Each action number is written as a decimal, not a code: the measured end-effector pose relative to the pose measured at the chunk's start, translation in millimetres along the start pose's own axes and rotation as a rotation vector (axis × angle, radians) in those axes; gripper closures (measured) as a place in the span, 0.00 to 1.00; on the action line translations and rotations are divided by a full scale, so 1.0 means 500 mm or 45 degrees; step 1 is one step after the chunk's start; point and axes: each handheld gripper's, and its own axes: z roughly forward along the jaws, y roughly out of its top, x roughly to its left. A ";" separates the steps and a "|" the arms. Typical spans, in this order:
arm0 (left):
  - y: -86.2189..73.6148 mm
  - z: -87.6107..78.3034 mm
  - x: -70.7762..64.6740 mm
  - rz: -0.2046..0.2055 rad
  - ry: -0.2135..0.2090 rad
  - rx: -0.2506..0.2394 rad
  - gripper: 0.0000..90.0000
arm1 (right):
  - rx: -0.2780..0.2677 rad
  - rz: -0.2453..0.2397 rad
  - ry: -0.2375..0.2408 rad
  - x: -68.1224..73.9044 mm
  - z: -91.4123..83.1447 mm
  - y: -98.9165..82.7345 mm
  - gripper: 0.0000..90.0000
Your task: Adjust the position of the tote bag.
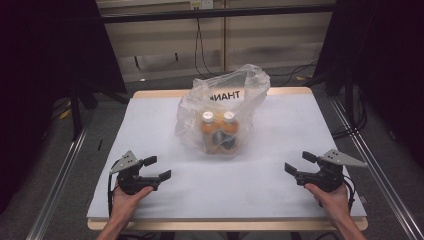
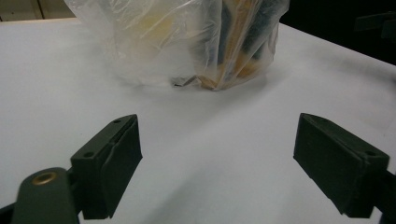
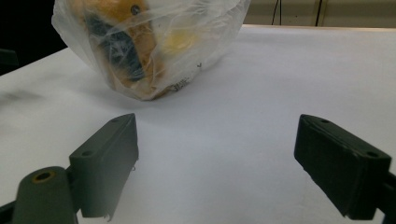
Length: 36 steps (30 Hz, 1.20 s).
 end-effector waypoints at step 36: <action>0.103 0.034 0.009 0.016 -0.060 -0.024 0.46 | -0.001 -0.059 0.267 0.003 0.080 0.123 0.60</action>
